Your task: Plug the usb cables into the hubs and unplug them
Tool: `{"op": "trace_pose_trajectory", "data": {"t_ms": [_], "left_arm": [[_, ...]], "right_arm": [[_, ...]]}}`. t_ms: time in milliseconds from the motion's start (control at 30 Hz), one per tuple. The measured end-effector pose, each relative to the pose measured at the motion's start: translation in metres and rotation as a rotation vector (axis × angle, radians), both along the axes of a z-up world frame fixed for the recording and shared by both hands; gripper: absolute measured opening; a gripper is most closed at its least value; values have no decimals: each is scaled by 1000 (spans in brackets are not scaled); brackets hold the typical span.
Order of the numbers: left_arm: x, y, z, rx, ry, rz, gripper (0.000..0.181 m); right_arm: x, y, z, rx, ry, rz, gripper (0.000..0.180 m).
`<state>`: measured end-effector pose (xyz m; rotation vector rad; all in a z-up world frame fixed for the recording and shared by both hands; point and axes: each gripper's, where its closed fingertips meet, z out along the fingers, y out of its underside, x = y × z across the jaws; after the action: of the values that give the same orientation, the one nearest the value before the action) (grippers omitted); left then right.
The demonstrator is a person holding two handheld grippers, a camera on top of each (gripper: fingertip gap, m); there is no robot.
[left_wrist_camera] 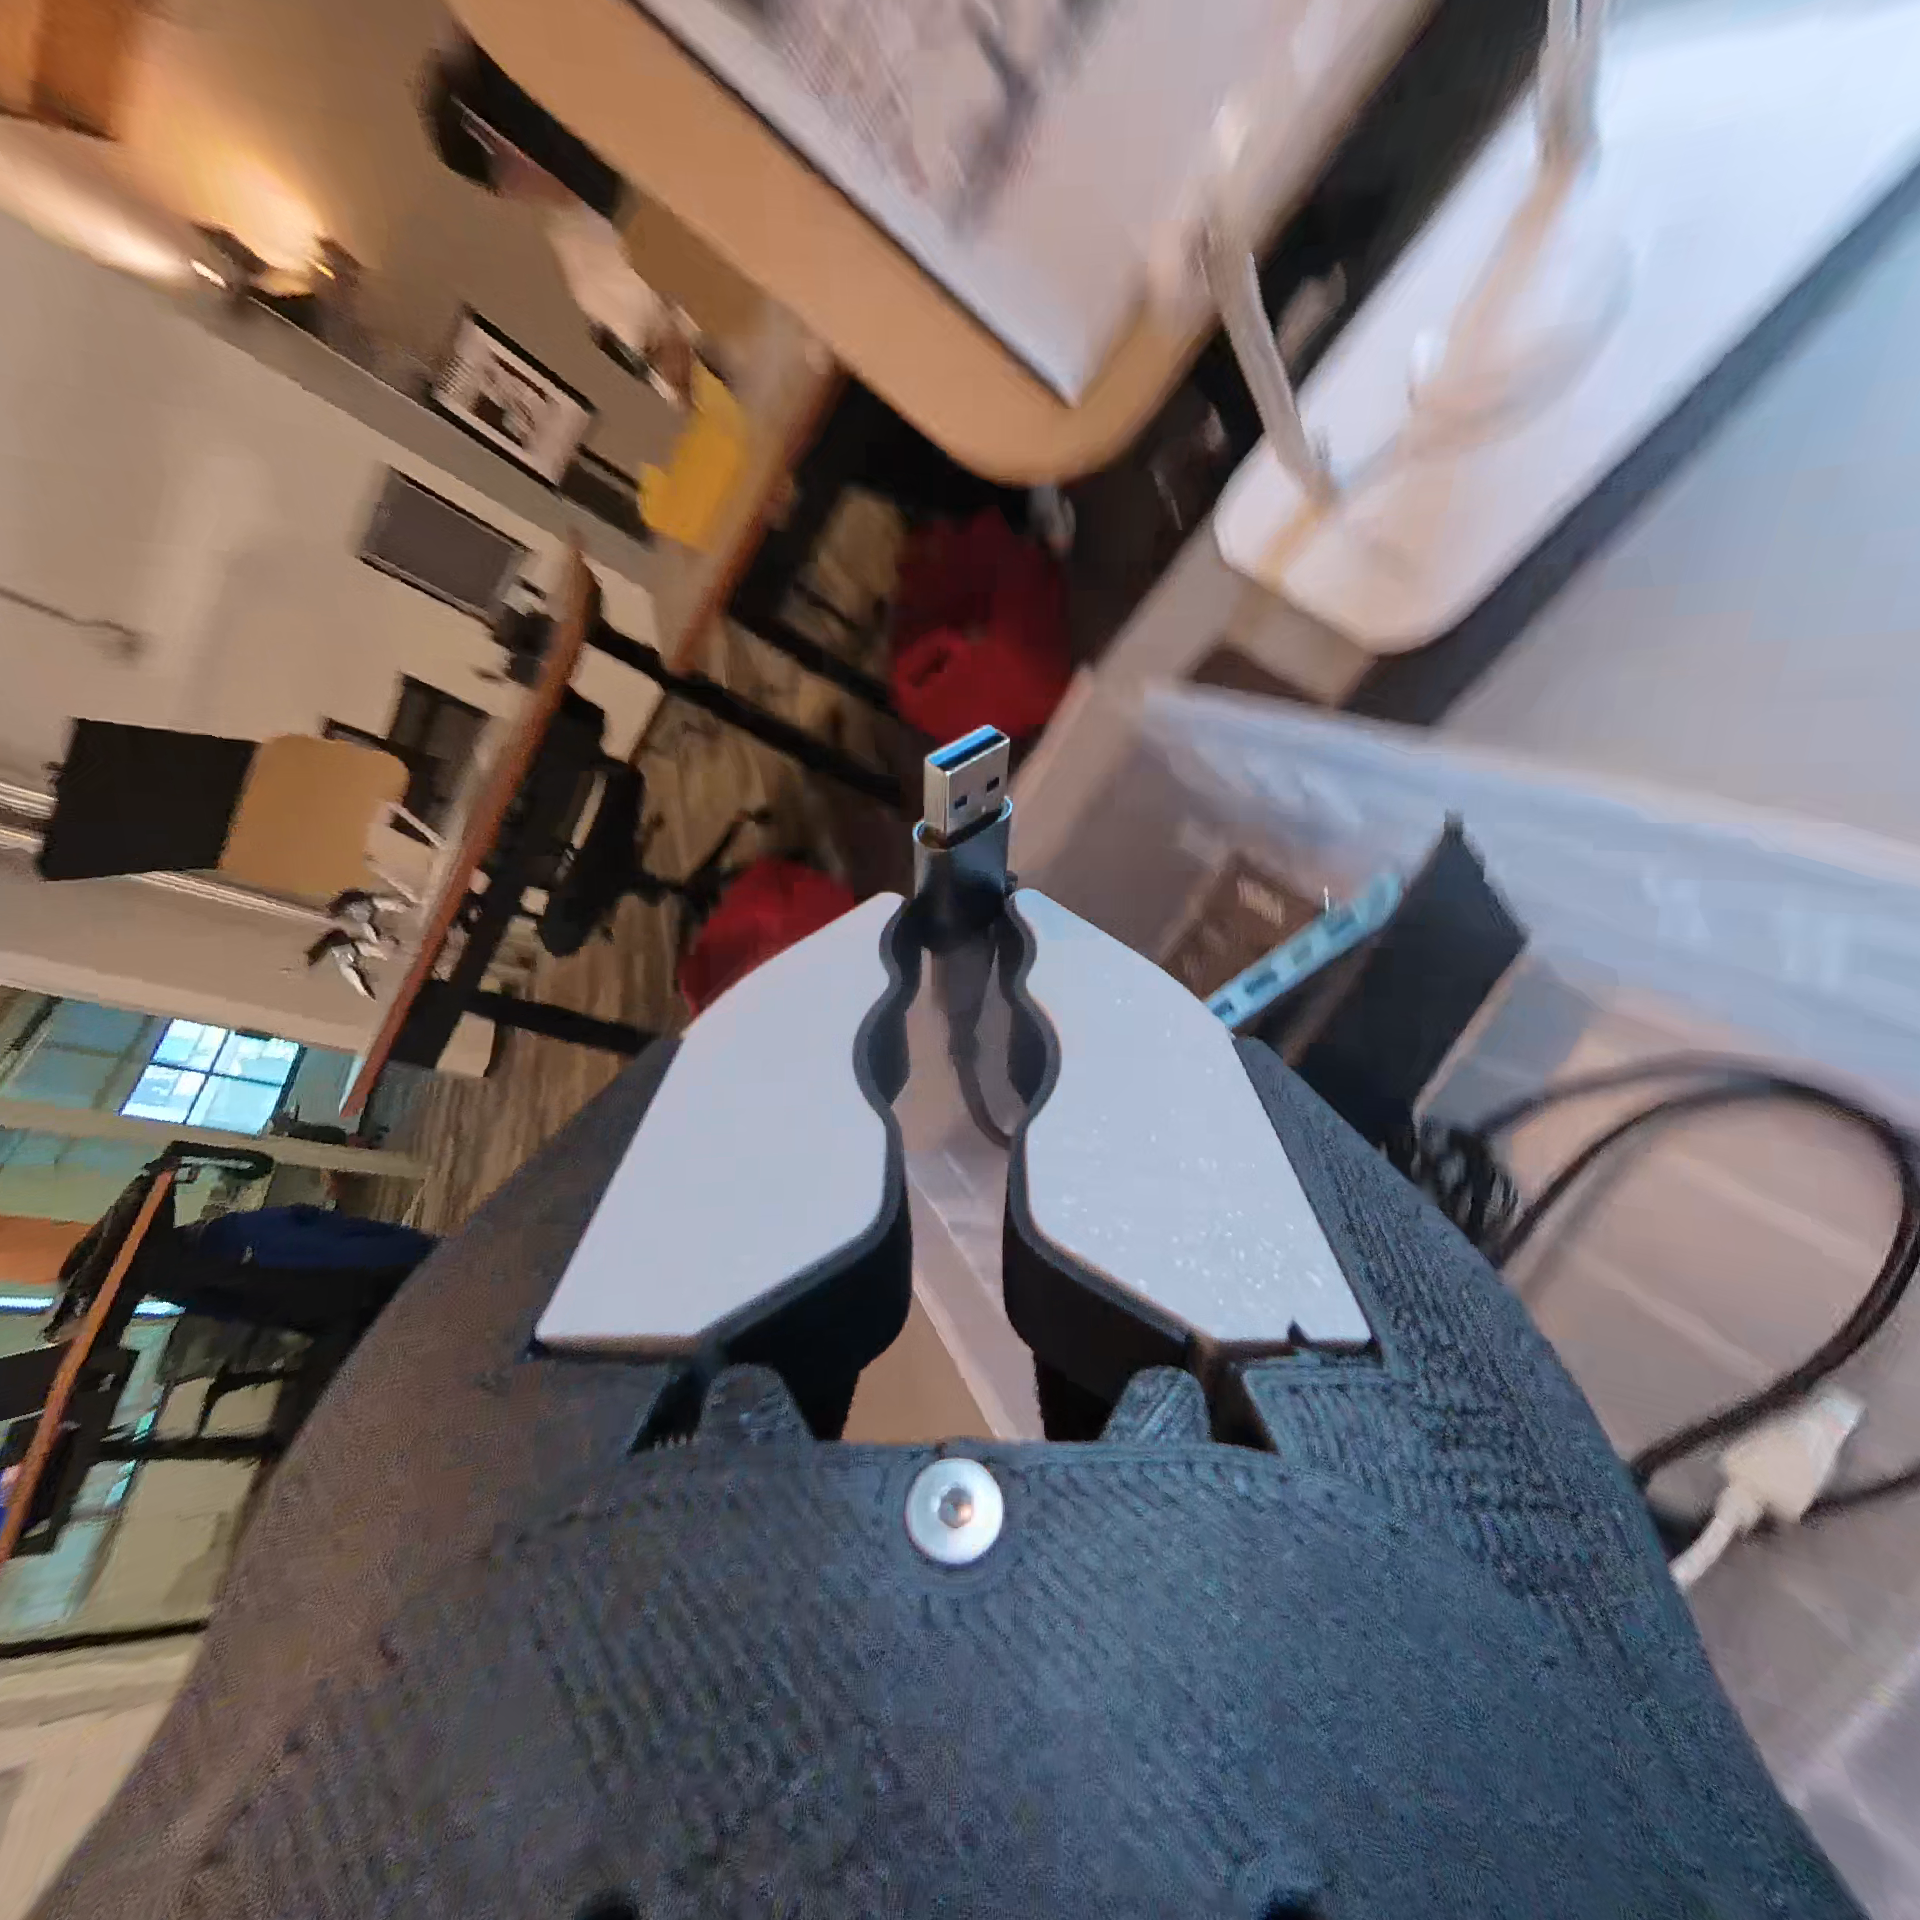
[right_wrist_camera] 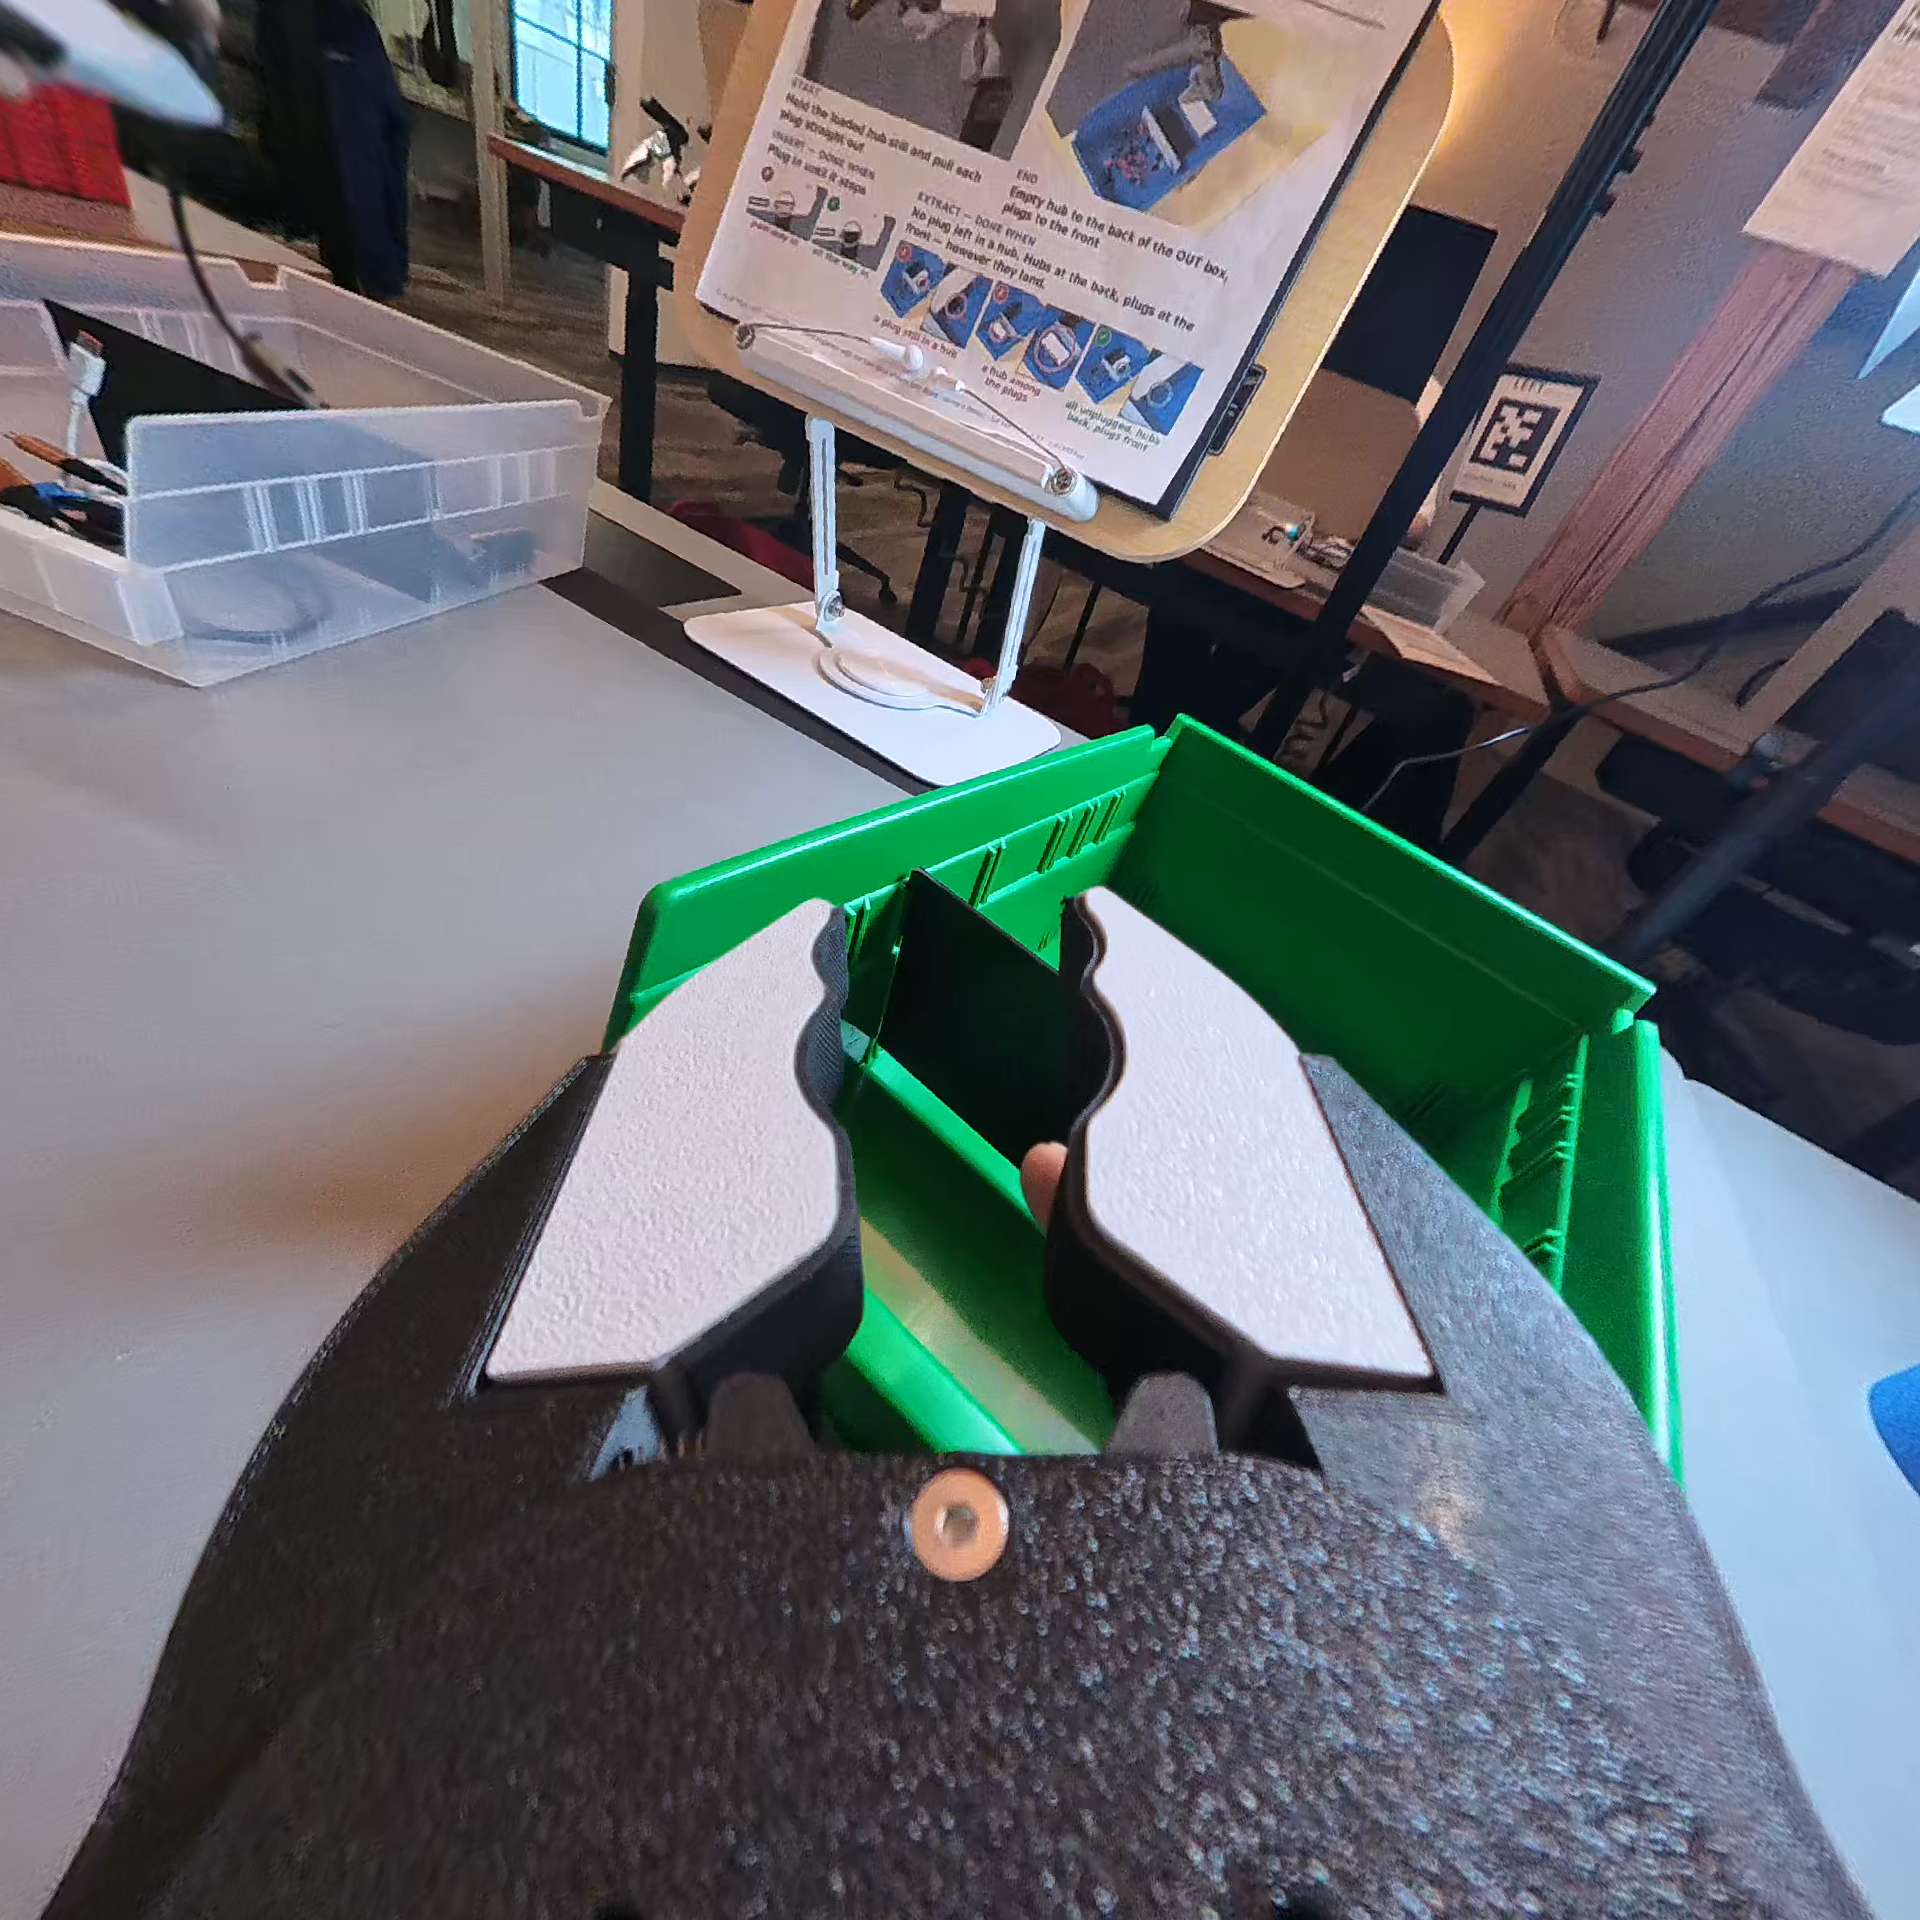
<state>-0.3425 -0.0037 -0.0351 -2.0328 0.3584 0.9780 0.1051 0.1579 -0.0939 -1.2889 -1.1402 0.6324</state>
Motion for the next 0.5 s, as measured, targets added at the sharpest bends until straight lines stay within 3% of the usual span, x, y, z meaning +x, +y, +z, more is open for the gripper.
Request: {"op": "trace_pose_trajectory", "data": {"t_ms": [33,167,267,367,500], "left_arm": [[10,3,22,98,-4,-17,15],[78,0,113,440,33,-144,14],[142,-8,157,590,8,-294,13],[198,-19,175,678,-97,-470,12],[255,-22,170,658,-268,-694,13]], "right_arm": [[0,0,1,10,8,2,39],[-2,-6,6,33,54,21,37],[-7,-19,12,15,108,84,37],[-19,-48,25,-17,167,199,39],[-50,-104,47,29,129,385,55]]}}
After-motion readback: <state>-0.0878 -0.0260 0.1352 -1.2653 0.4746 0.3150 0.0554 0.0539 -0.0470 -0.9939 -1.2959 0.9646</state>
